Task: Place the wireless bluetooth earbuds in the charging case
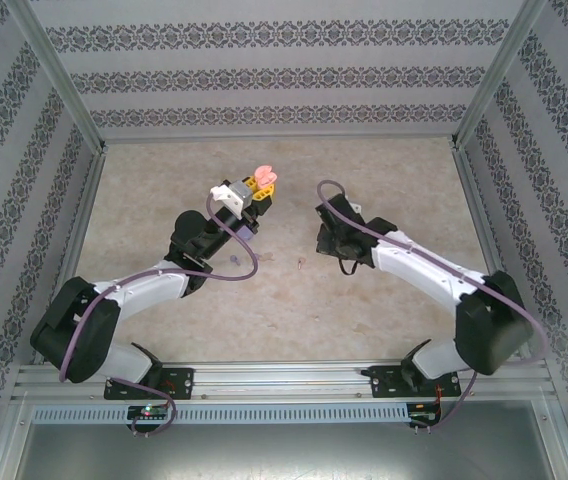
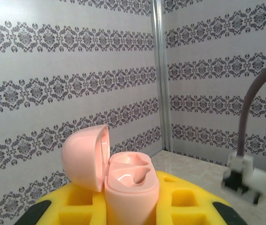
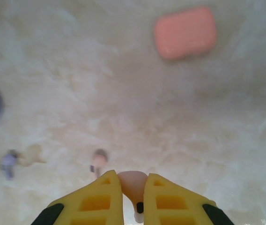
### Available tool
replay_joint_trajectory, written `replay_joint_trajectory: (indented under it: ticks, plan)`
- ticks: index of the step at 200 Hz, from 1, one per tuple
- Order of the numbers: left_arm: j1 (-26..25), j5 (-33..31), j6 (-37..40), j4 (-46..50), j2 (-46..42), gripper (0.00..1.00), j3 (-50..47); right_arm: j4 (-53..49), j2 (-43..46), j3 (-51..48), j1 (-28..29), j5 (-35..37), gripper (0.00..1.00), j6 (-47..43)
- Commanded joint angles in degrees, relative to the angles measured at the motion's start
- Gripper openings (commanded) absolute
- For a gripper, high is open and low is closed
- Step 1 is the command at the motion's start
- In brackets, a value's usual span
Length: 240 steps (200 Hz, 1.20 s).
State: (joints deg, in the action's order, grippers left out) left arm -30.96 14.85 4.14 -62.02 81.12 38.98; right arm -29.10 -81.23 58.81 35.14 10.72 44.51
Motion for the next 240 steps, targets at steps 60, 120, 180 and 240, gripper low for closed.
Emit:
replay_joint_trajectory:
  ticks: [60,120,180,240]
  plan:
    - [0.80,3.44,2.84,1.75,-2.43,0.00,-0.92,11.79,11.81,10.20,0.97,-2.46,0.15,-12.74]
    - [0.81,12.74,2.07,1.26,-1.01,0.00,0.64,19.25,13.75,15.90,1.53,-9.86,0.16,-17.60]
    - [0.63,19.80,-1.08,1.58,2.18,0.00,5.46,25.09,15.49,13.34,2.39,-18.44,0.16,-22.90]
    - [-0.15,21.88,-2.82,0.75,3.77,0.00,8.73,28.84,17.32,8.47,2.43,-22.92,0.16,-24.47]
